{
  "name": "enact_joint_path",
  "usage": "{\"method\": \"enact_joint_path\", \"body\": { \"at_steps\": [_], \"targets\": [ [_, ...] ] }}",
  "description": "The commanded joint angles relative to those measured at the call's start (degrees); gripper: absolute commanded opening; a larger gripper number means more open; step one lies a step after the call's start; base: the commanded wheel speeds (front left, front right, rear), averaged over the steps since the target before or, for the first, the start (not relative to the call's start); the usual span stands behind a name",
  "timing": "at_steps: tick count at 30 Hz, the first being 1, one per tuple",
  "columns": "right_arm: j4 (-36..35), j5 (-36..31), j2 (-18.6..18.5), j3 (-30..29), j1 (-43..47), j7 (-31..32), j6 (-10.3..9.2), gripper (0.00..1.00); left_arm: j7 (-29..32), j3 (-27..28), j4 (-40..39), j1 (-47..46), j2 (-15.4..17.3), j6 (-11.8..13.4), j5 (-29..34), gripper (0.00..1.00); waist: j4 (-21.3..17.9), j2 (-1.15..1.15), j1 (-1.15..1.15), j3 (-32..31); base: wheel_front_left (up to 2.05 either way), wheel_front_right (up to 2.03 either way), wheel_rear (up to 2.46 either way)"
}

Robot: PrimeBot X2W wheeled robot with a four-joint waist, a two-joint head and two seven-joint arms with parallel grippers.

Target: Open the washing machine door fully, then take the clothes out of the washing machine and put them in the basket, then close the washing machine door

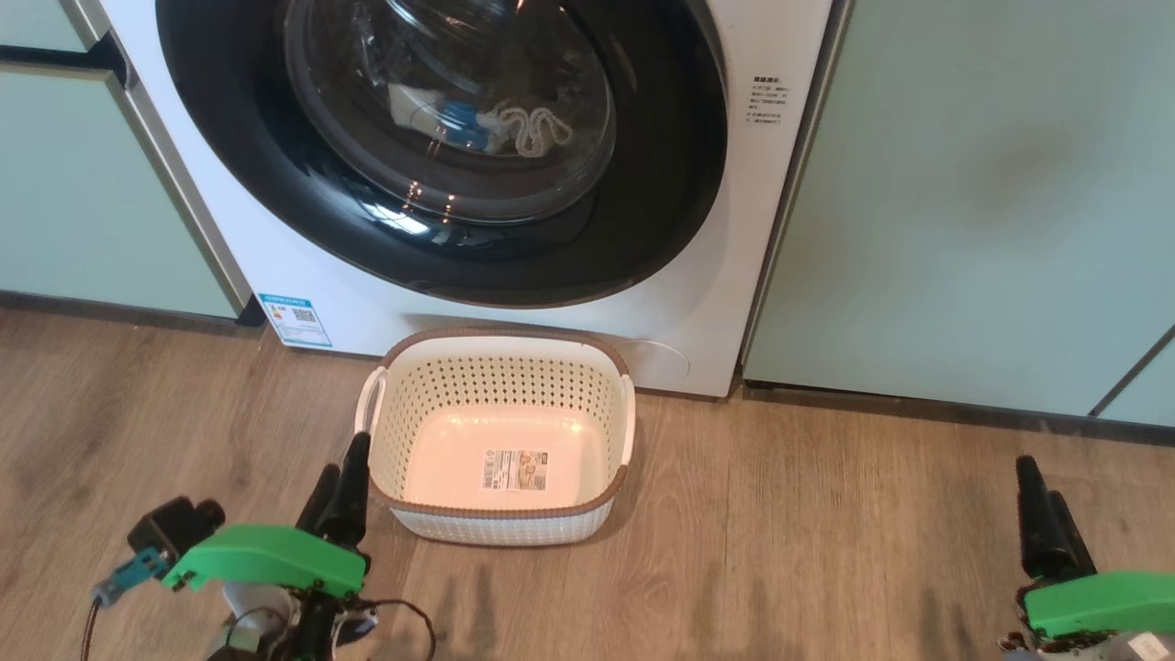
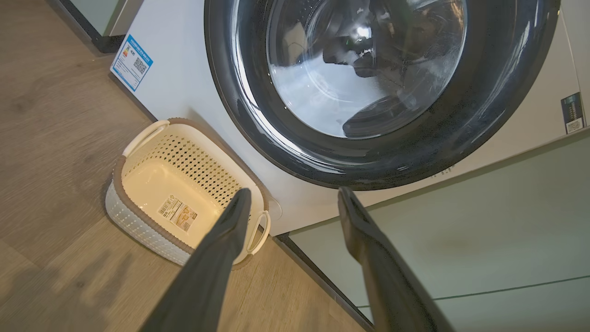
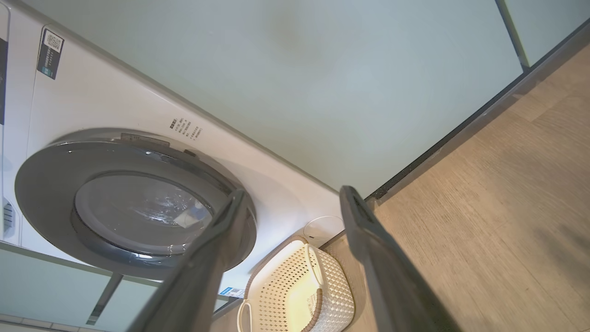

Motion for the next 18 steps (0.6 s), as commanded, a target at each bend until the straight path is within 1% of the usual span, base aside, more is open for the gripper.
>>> {"method": "enact_joint_path", "body": {
  "at_steps": [1, 8, 18],
  "targets": [
    [-2.4, -2.0, -0.7, 0.9, -3.1, -0.9, -0.08, 1.0, -0.6, 0.9, -2.2, -3.4, 0.8, 0.1, 1.9, 1.0, 0.0, 0.0, 0.0, 0.0, 0.0, 0.0, 0.0],
    [-2.8, -10.0, -0.7, 2.1, -3.7, -2.1, -0.09, 1.0, -1.8, 0.7, -2.6, -4.3, 0.8, 0.2, 7.5, 1.0, 0.0, 0.0, 0.0, 0.1, 0.0, 0.0, 0.0],
    [-4.1, -18.7, -0.9, 2.8, -4.4, -3.8, -0.1, 1.0, -3.5, 0.7, -2.8, -5.6, 0.9, 0.8, 15.5, 1.0, 0.0, 0.0, 0.0, 0.2, 0.0, 0.0, 0.0]
  ]
}}
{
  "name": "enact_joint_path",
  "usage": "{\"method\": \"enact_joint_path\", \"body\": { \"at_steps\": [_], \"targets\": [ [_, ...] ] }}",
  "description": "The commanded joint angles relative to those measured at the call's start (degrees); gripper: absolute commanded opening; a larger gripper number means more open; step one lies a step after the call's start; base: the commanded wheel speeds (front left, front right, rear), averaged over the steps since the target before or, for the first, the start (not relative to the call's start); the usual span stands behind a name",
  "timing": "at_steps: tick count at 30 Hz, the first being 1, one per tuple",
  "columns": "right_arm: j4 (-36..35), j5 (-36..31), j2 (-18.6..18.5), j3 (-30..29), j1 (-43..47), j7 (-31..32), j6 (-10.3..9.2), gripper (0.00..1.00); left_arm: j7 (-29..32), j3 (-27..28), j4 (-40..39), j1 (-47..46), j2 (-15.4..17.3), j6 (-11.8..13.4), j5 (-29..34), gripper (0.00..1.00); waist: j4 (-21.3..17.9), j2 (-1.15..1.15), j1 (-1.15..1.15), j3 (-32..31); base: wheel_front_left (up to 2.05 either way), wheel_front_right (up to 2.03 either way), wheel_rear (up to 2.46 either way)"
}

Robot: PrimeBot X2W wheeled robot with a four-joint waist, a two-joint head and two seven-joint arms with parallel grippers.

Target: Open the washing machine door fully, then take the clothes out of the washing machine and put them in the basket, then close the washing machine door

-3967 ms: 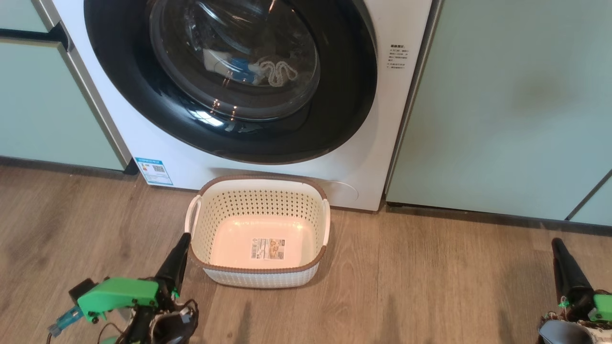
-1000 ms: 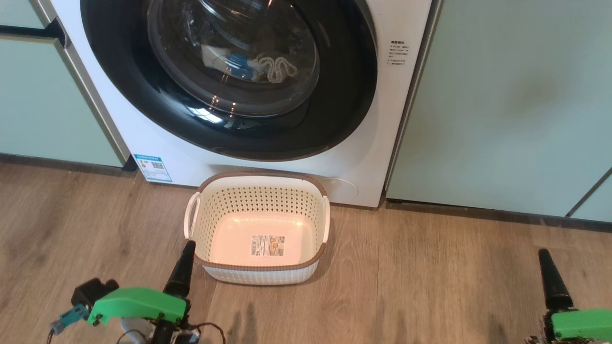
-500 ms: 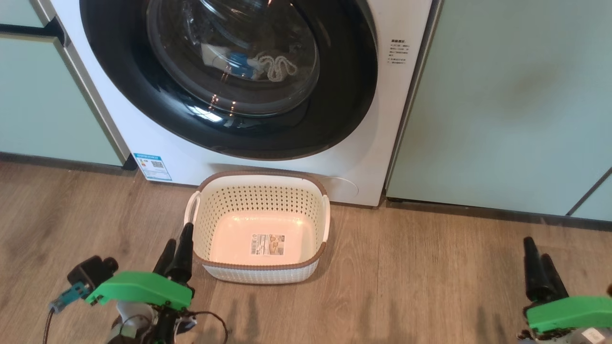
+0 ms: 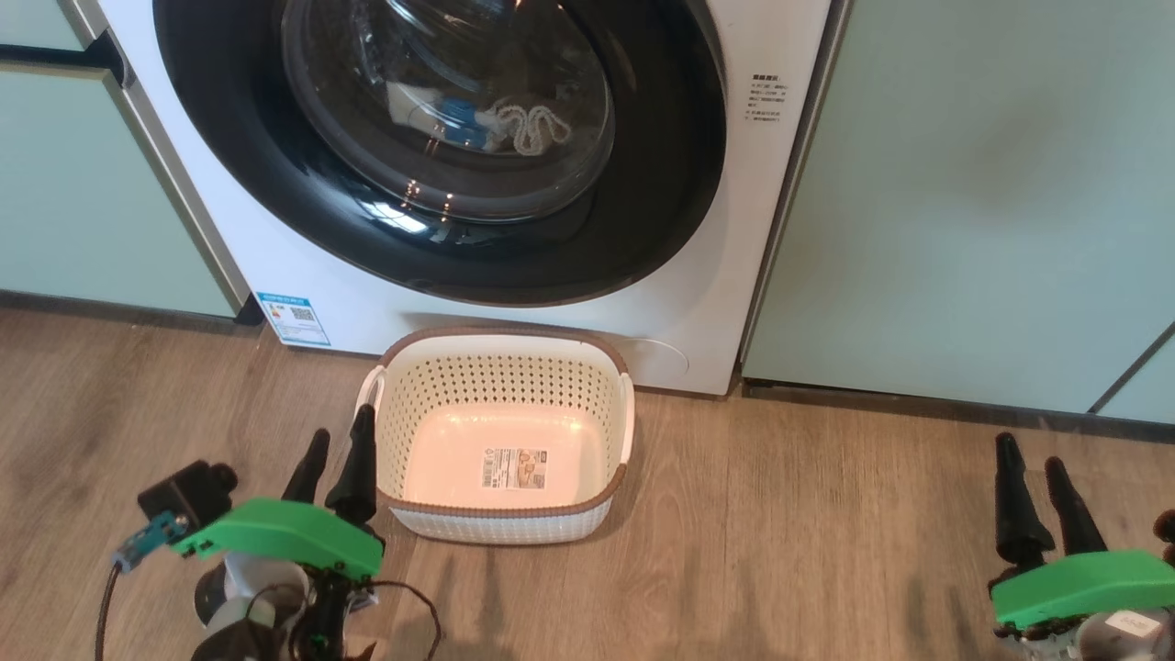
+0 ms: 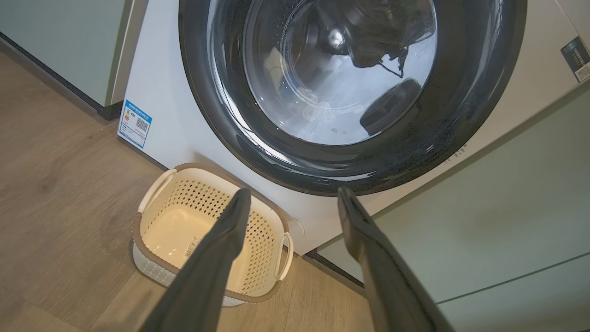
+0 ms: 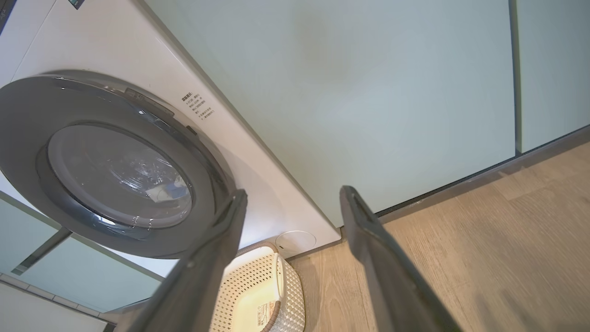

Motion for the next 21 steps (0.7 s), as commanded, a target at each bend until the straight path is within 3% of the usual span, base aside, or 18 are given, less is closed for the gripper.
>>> {"method": "enact_joint_path", "body": {
  "at_steps": [1, 21],
  "targets": [
    [-2.6, -2.6, -0.9, 0.9, -3.4, -1.2, -0.1, 1.0, -1.1, 0.8, -2.2, -3.6, 0.9, 0.4, 2.6, 1.0, 0.0, 0.0, 0.0, 0.1, 0.0, 0.0, 0.0],
    [-4.2, -18.6, -1.1, 1.4, -4.8, -4.5, -0.13, 1.0, -4.5, -2.1, -2.7, -6.2, 3.3, 3.5, 19.6, 1.0, 0.0, 0.0, 0.0, 0.2, 0.0, 0.0, 0.0]
  ]
}}
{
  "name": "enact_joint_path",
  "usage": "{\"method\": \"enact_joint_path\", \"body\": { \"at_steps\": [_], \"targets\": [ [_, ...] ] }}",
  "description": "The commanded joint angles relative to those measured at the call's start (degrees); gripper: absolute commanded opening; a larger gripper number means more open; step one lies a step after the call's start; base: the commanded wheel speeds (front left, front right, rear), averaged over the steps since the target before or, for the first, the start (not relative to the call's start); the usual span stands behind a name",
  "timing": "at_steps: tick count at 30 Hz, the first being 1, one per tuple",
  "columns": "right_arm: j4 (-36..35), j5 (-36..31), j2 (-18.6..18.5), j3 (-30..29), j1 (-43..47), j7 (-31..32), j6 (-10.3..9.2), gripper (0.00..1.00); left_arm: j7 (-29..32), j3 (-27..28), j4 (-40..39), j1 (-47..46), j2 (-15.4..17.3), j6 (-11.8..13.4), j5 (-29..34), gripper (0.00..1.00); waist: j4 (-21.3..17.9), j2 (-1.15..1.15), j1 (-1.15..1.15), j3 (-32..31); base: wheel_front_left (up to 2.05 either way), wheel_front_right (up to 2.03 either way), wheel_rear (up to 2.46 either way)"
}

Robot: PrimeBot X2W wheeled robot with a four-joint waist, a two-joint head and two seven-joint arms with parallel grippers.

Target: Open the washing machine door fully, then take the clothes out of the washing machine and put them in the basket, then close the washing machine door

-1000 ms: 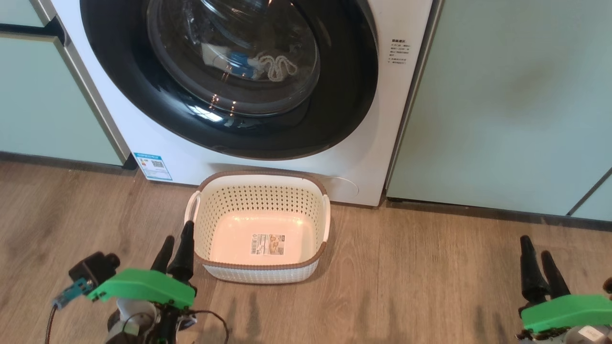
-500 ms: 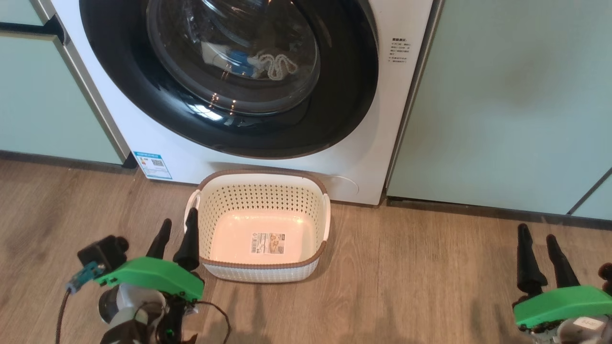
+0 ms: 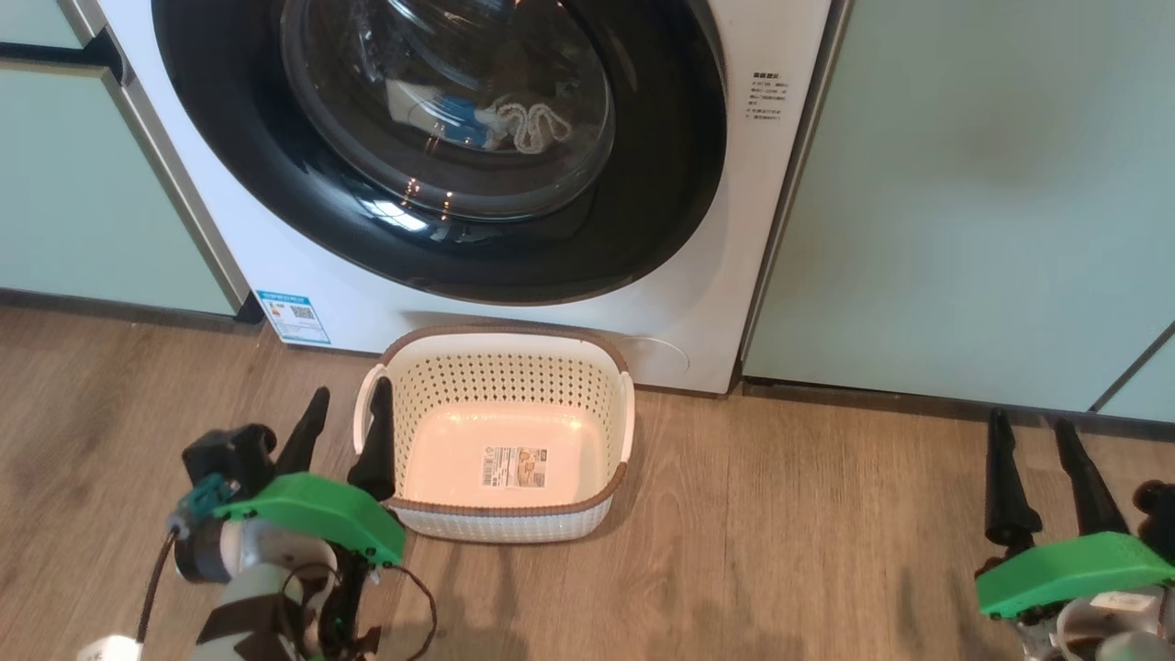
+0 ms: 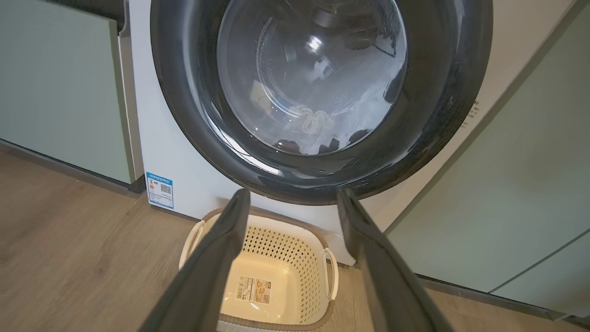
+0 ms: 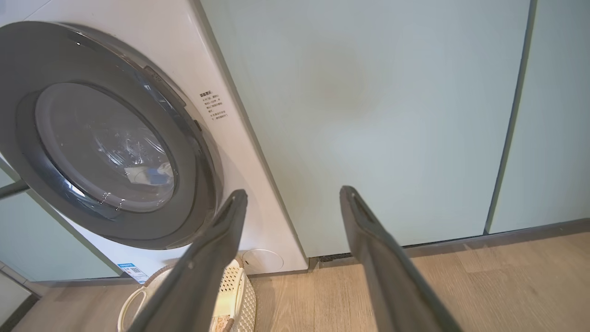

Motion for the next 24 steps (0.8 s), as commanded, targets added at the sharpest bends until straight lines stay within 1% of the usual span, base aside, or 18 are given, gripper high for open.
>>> {"method": "enact_joint_path", "body": {
  "at_steps": [1, 9, 24],
  "targets": [
    [-2.4, -1.9, -1.1, 0.9, -3.5, -1.1, -0.13, 1.0, -1.0, 1.0, -2.3, -3.5, 1.8, 0.4, 2.0, 1.0, 0.0, 0.0, 0.0, 0.0, 0.0, 0.0, 0.0],
    [-2.1, -7.4, -1.2, 0.7, -4.2, -2.4, -0.14, 1.0, -2.3, -0.4, -2.4, -4.5, 3.0, 1.9, 7.2, 1.0, -0.1, 0.0, 0.0, 0.1, 0.0, 0.0, 0.0],
    [-1.9, -15.8, -1.3, 0.4, -5.1, -5.0, -0.16, 1.0, -4.8, -2.5, -2.8, -6.3, 4.8, 4.0, 17.4, 1.0, -0.4, 0.0, 0.0, 0.1, 0.0, 0.0, 0.0]
  ]
}}
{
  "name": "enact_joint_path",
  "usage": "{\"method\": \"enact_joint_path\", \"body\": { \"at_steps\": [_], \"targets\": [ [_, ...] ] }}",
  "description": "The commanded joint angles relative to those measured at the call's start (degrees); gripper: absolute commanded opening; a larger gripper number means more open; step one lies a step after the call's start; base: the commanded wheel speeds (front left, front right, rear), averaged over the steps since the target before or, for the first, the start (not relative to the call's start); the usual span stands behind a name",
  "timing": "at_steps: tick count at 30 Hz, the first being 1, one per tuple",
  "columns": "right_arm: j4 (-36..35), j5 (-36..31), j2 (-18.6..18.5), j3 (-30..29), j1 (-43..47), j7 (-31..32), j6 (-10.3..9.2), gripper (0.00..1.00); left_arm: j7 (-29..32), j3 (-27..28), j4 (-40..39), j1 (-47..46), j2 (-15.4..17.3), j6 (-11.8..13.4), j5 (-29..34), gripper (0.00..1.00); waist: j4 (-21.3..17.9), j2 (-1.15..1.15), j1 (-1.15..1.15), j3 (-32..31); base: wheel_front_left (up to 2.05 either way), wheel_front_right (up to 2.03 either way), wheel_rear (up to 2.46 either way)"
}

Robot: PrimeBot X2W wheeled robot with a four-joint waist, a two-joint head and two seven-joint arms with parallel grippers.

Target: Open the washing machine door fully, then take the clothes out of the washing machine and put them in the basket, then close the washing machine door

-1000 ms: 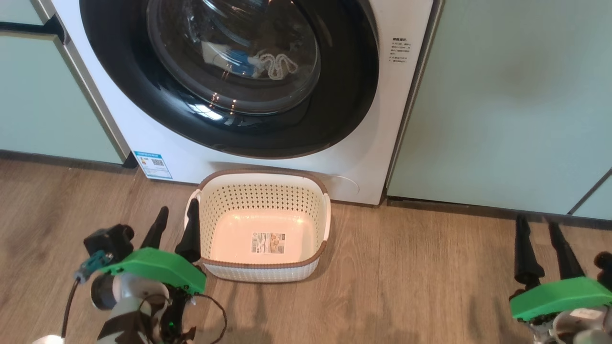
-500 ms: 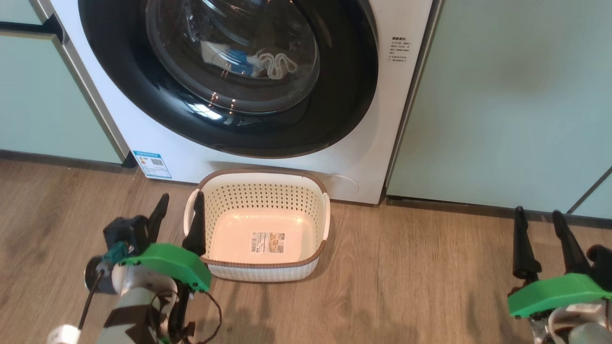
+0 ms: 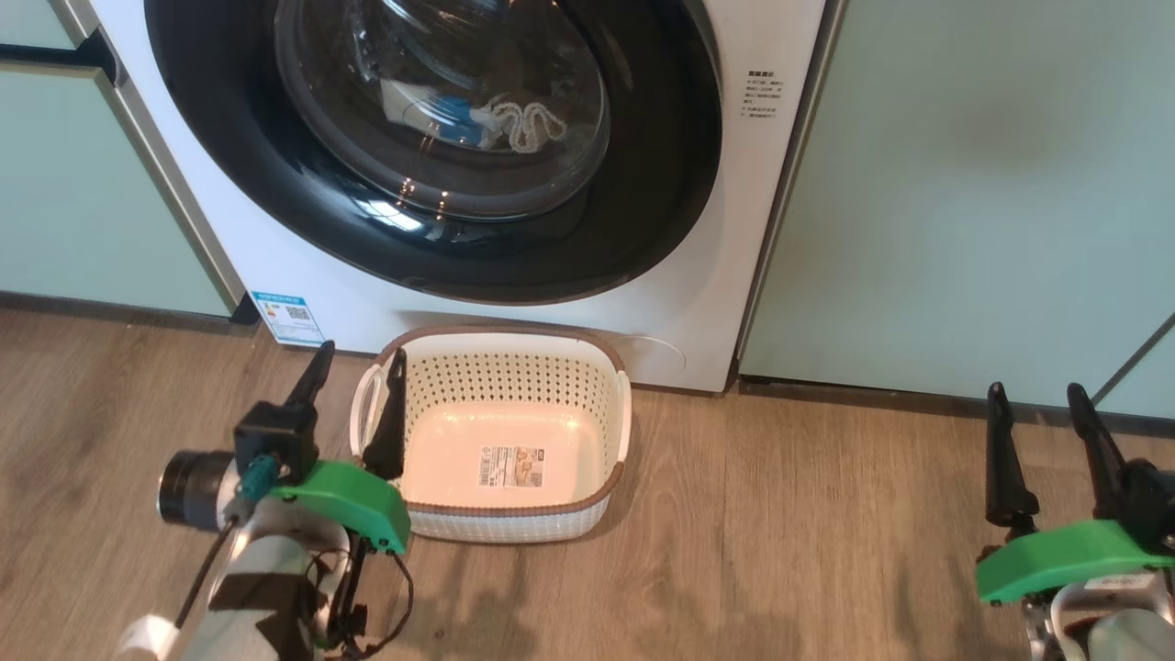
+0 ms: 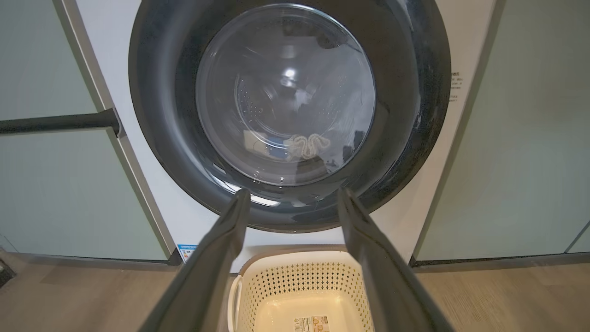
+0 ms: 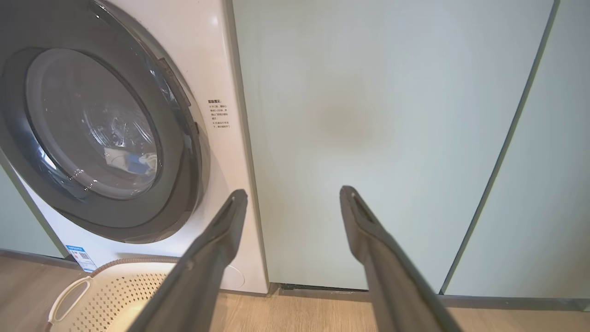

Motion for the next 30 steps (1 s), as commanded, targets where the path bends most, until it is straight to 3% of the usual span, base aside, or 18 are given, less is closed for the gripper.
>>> {"method": "enact_joint_path", "body": {
  "at_steps": [1, 8, 30],
  "targets": [
    [-1.9, -1.6, -1.2, 1.0, -3.2, -1.1, -0.16, 1.0, -1.0, 1.3, -2.0, -3.9, 1.7, 0.4, 1.9, 1.0, 0.0, 0.0, 0.0, 0.0, 0.0, 0.0, 0.0],
    [-1.7, -4.4, -1.2, 1.2, -3.4, -2.3, -0.17, 1.0, -2.2, 0.7, -2.1, -4.6, 2.1, 1.2, 6.5, 1.0, 0.0, 0.0, 0.0, -0.2, 0.0, 0.0, 0.0],
    [-0.3, 1.3, -1.2, 2.2, -3.2, -2.3, -0.17, 1.0, -2.2, 2.6, -0.4, -4.6, 1.4, 0.0, 4.7, 1.0, 0.1, 0.0, 0.0, -0.6, 0.0, 0.0, 0.0]
  ]
}}
